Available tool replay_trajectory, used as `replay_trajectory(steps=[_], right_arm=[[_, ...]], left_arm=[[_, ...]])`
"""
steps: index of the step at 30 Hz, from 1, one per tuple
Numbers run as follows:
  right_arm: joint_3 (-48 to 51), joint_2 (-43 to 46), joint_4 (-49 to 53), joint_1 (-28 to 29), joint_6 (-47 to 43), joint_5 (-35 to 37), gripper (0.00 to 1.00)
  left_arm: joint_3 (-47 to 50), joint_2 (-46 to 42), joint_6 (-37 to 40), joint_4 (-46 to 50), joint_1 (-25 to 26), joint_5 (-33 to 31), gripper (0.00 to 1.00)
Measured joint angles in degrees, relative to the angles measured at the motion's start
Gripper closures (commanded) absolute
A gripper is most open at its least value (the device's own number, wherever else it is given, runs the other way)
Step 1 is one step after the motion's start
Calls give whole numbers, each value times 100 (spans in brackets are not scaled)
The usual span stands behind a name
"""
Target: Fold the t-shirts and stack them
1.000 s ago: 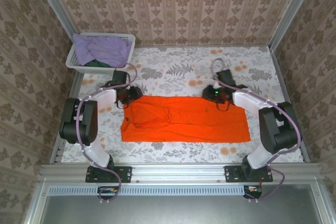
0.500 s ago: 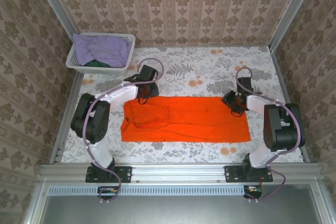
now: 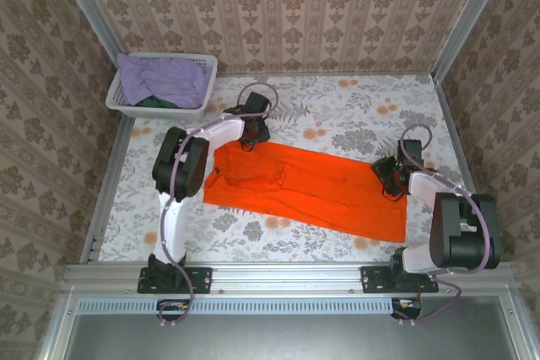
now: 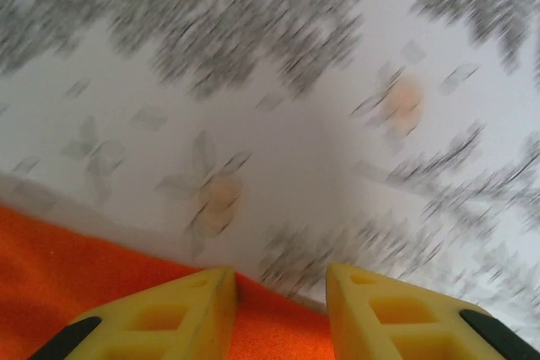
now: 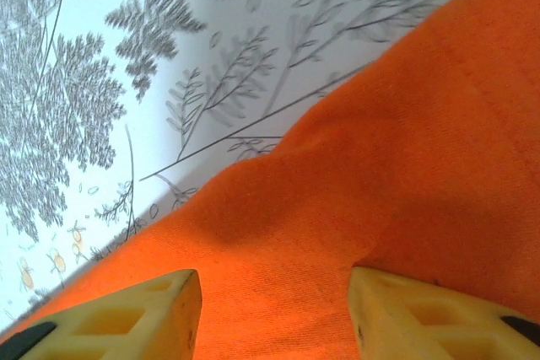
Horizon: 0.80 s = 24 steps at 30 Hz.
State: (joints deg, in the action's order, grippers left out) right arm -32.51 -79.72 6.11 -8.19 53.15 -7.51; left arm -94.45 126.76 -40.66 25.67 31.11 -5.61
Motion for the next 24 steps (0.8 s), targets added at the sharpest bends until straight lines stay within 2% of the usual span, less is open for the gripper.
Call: replay_trajectory(steps=[4, 9, 15, 17, 20, 21, 24], right_arm=[[275, 304, -35, -138, 232, 122, 45], [378, 404, -133, -153, 409, 199, 41], [424, 673, -74, -160, 431, 433, 33], [503, 955, -7, -170, 415, 586, 32], [605, 1438, 57, -168, 361, 758, 31], [636, 1613, 50, -149, 315, 809, 31], [704, 2068, 26, 7, 157, 1025, 30]], left_arm=[[-1388, 826, 199, 363, 17, 52, 62], [-3407, 1969, 634, 852, 22, 415, 56], [-4935, 2575, 1213, 1517, 31, 573, 38], [-4942, 2378, 1379, 1639, 31, 492, 34], [-4103, 1550, 1510, 1652, 31, 275, 32], [-3652, 1128, 1523, 1609, 31, 186, 34], [-2282, -254, 1436, 1429, 31, -76, 49]])
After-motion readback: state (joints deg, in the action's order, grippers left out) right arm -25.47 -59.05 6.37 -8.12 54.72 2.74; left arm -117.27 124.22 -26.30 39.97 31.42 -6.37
